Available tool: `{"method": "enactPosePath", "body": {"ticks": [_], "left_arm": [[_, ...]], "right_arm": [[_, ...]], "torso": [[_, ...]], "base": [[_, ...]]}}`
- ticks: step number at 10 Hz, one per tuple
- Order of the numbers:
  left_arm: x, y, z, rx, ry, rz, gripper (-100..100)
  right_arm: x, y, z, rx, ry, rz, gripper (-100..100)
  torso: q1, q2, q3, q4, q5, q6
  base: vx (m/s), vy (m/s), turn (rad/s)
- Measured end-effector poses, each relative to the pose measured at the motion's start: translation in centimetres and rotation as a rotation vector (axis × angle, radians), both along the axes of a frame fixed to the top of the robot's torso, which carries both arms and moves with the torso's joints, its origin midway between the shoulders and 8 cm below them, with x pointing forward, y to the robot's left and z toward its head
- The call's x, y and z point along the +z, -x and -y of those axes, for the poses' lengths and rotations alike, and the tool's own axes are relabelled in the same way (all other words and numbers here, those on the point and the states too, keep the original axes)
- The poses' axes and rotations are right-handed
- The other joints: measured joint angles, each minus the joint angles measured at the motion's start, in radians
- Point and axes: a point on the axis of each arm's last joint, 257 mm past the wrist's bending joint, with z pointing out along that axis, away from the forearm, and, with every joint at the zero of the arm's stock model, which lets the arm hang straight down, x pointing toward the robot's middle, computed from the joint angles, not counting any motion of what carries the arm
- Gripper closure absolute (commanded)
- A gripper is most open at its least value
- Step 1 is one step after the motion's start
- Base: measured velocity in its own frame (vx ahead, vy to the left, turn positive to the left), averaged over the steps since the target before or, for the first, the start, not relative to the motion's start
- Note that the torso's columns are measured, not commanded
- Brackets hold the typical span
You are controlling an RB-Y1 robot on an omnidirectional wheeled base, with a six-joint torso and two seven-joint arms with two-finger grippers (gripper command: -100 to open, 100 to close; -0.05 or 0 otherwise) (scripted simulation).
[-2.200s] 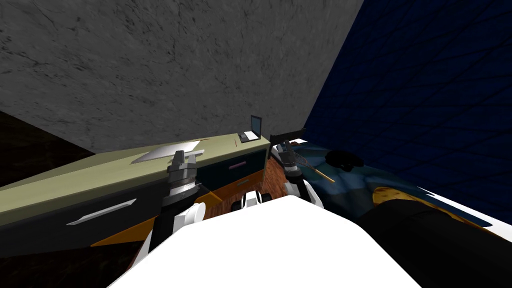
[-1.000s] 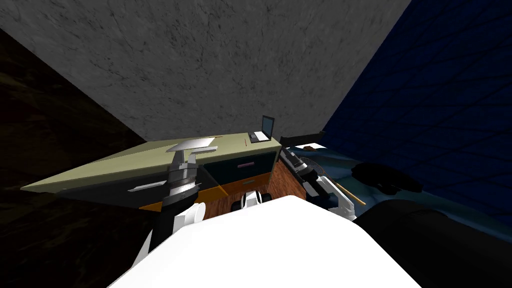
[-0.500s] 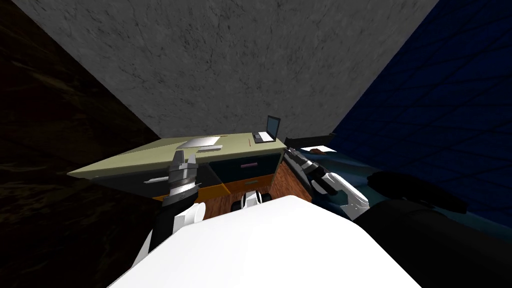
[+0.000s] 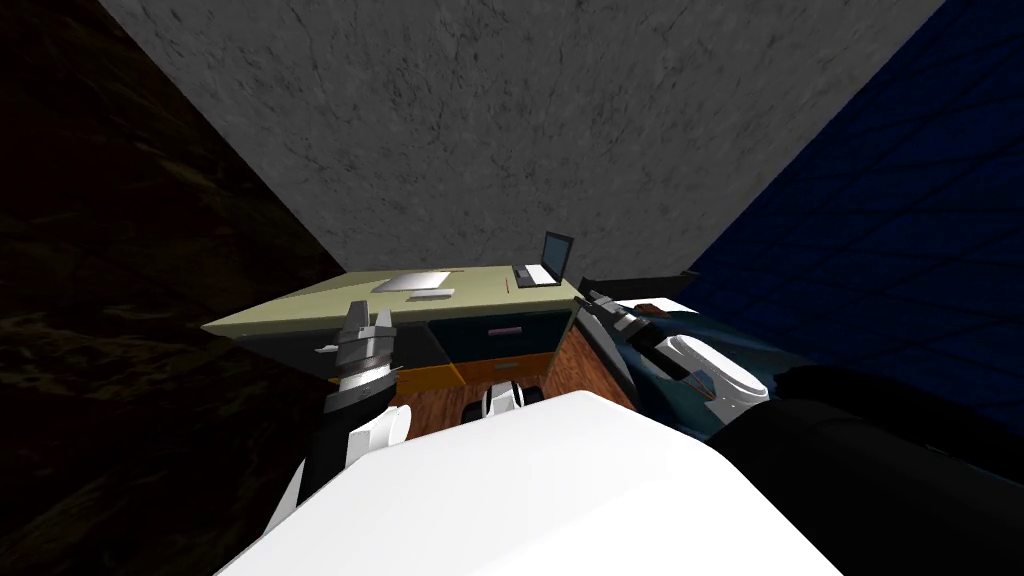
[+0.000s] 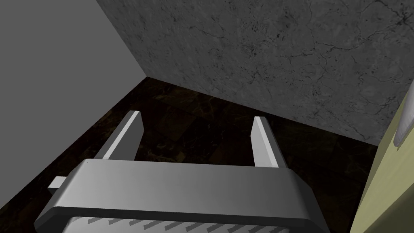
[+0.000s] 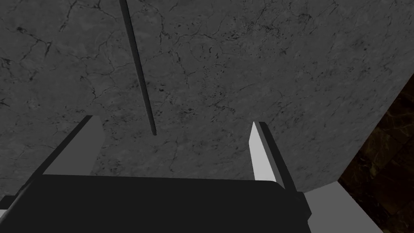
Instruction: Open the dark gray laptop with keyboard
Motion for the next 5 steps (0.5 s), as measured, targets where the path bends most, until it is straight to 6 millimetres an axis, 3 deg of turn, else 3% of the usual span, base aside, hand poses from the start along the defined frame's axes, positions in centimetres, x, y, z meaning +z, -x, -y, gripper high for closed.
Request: {"method": "enactPosePath", "body": {"ticks": [5], "left_arm": [[0.0,0.0,0.0,0.0,0.0,0.0,0]], "right_arm": [[1.8,-1.4,5.8,-0.097,0.306,-0.018,-100]], "torso": [[0.0,0.0,0.0,0.0,0.0,0.0]], "base": [[0.021,-0.001,0.112]]}}
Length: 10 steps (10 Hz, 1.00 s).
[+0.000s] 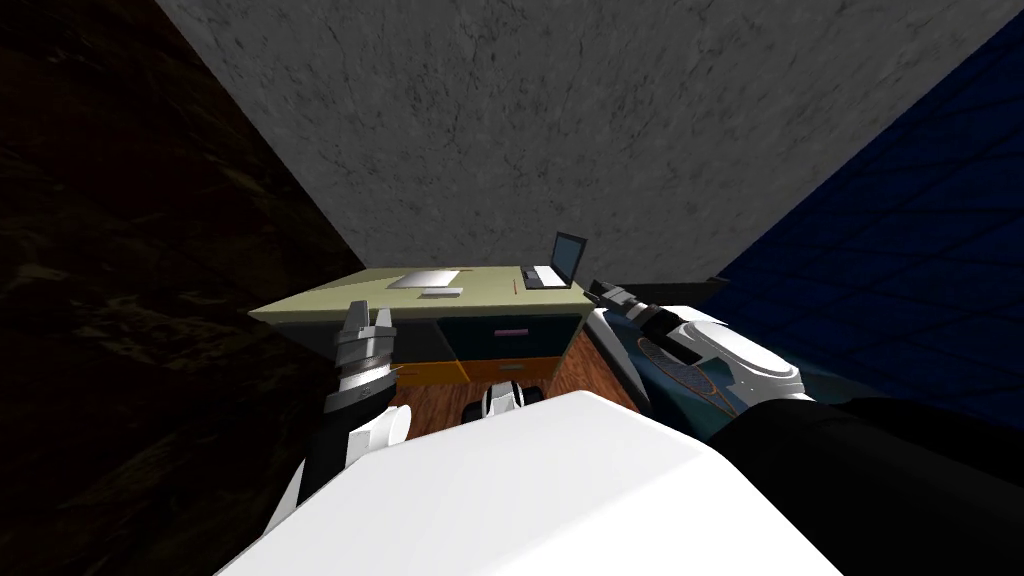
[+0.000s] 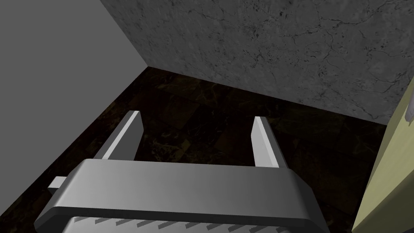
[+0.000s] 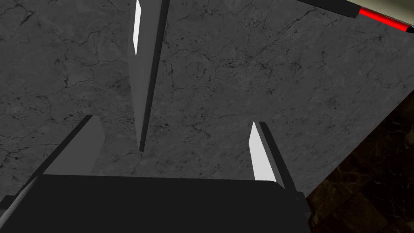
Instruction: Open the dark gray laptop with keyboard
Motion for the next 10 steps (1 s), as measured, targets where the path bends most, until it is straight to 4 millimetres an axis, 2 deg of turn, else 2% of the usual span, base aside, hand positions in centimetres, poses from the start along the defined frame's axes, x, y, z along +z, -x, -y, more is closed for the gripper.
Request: {"method": "enactPosePath", "body": {"ticks": [3,5,7,10], "left_arm": [[0.0,0.0,0.0,0.0,0.0,0.0,0],[0.0,0.0,0.0,0.0,0.0,0.0,0],[0.0,0.0,0.0,0.0,0.0,0.0,0],[0.0,0.0,0.0,0.0,0.0,0.0,0]], "right_arm": [[2.0,-0.7,2.4,-0.037,0.161,-0.001,-100],[3.8,-1.1,4.9,-0.08,0.294,0.007,-100],[5.2,-1.6,5.7,-0.095,0.372,0.014,-100],[8.7,-2.7,7.9,-0.138,0.532,0.038,-100]], "torso": [[0.0,0.001,0.0,0.0,0.0,0.0],[0.0,0.0,0.0,0.0,0.0,0.0],[0.0,0.001,0.001,0.0,0.0,0.0],[0.0,0.0,0.0,0.0,0.0,0.001]], "base": [[0.02,-0.001,0.153],[0.019,-0.002,0.106],[0.015,0.002,0.107],[0.019,-0.004,0.122]]}}
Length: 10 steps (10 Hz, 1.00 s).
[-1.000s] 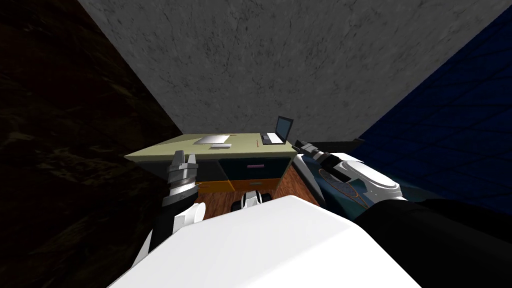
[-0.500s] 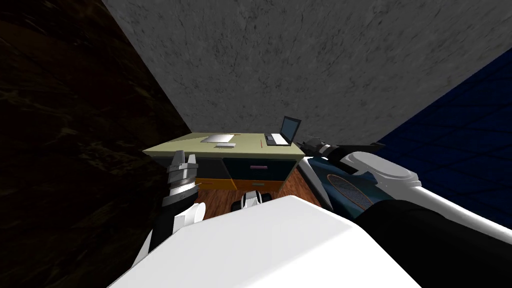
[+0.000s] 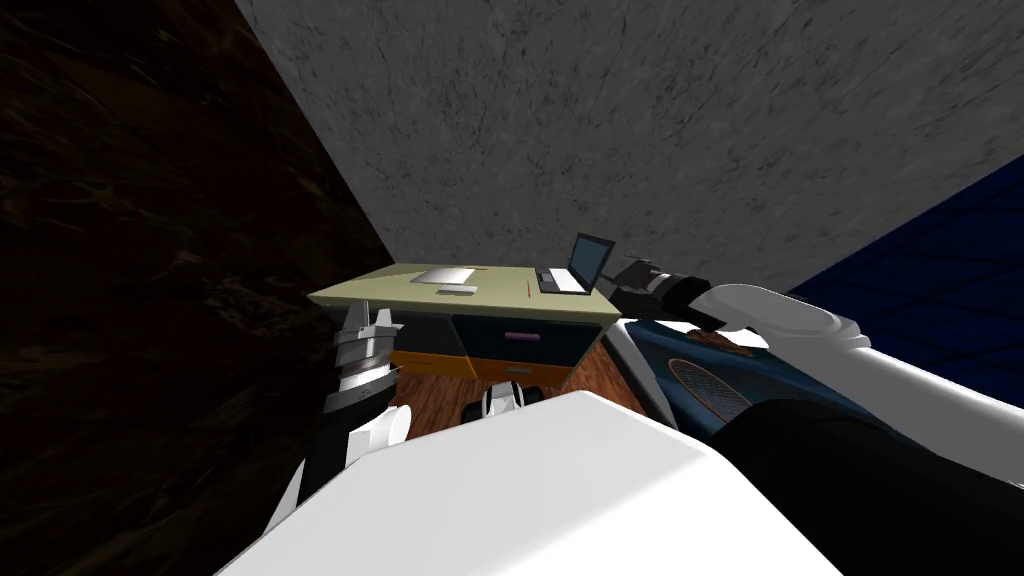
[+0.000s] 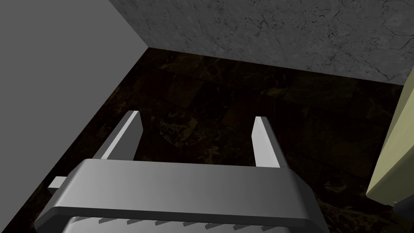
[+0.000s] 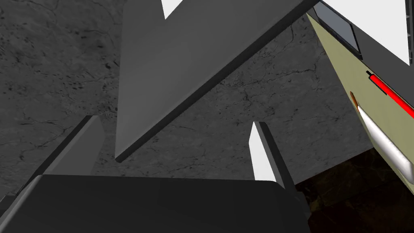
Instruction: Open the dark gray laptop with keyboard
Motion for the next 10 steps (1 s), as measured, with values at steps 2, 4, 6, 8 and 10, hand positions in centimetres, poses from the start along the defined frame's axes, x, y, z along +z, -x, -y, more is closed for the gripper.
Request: {"method": "enactPosePath", "body": {"ticks": [2,4,6,8,10], "left_arm": [[0.0,0.0,0.0,0.0,0.0,0.0,0],[0.0,0.0,0.0,0.0,0.0,0.0,0],[0.0,0.0,0.0,0.0,0.0,0.0,0],[0.0,0.0,0.0,0.0,0.0,0.0,0],[0.0,0.0,0.0,0.0,0.0,0.0,0]], "right_arm": [[2.0,-0.4,0.7,-0.015,0.093,0.012,-100],[3.7,-0.7,1.0,-0.026,0.161,0.027,-100],[4.7,-1.0,1.2,-0.032,0.197,0.035,-100],[4.8,-1.0,1.3,-0.033,0.196,0.036,100],[5.1,-1.3,0.4,-0.016,0.261,0.024,100]], "torso": [[0.001,0.001,0.0,0.0,0.0,0.0],[0.001,0.001,0.001,0.0,0.0,0.0],[0.0,0.001,0.001,0.0,0.0,0.0],[0.001,0.001,0.001,0.0,0.0,-0.001],[0.001,-0.004,-0.002,-0.004,0.001,0.004]], "base": [[0.016,-0.002,0.098],[0.009,-0.002,0.065],[0.002,-0.001,0.009],[0.02,0.026,-0.032],[0.07,0.11,-0.096]]}}
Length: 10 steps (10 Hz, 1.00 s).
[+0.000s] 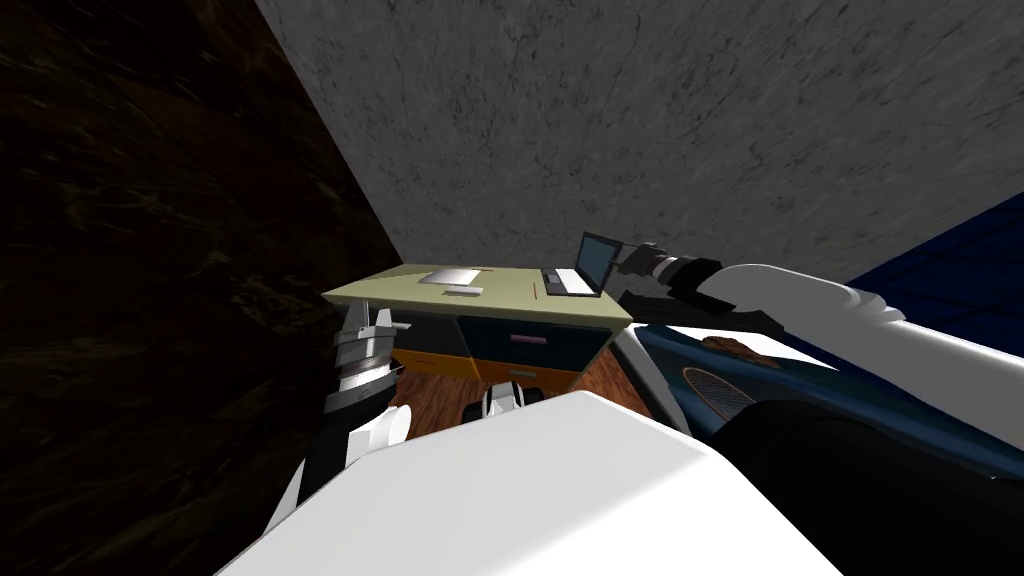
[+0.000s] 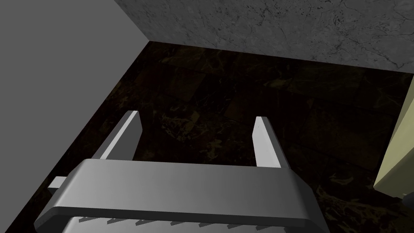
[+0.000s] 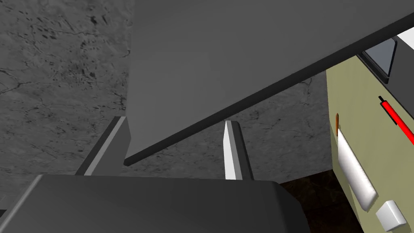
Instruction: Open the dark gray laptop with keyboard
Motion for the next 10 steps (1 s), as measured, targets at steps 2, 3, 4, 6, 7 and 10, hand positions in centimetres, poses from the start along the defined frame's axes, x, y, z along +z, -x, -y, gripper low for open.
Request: {"method": "enactPosePath", "body": {"ticks": [2,3,4,6,7,10], "left_arm": [[0.0,0.0,0.0,0.0,0.0,0.0,0],[0.0,0.0,0.0,0.0,0.0,0.0,0],[0.0,0.0,0.0,0.0,0.0,0.0,0],[0.0,0.0,0.0,0.0,0.0,0.0,0],[0.0,0.0,0.0,0.0,0.0,0.0,0],[0.0,0.0,0.0,0.0,0.0,0.0,0]], "right_arm": [[-0.3,-0.3,-0.7,0.012,0.097,-0.027,100],[-0.4,-0.4,-1.2,0.02,0.139,-0.041,100],[-0.6,-0.5,-1.5,0.027,0.175,-0.053,100],[-1.0,-0.7,-2.2,0.044,0.251,-0.079,100],[-1.3,-0.7,-2.6,0.052,0.287,-0.092,100],[-2.5,-0.7,-2.9,0.059,0.379,-0.12,100]], "torso": [[-0.008,0.0,0.0,0.0,-0.004,-0.003],[-0.009,0.001,0.0,0.002,-0.005,-0.003],[-0.008,0.003,0.001,0.003,-0.004,-0.002],[-0.004,0.005,0.002,0.004,-0.002,-0.002],[-0.002,0.006,0.003,0.005,-0.001,-0.003],[0.004,0.006,0.004,0.006,0.002,-0.004]], "base": [[0.056,0.083,-0.078],[0.045,0.073,-0.06],[0.051,0.071,-0.072],[0.056,0.068,-0.077],[0.019,0.026,-0.025],[0.036,0.089,-0.083]]}}
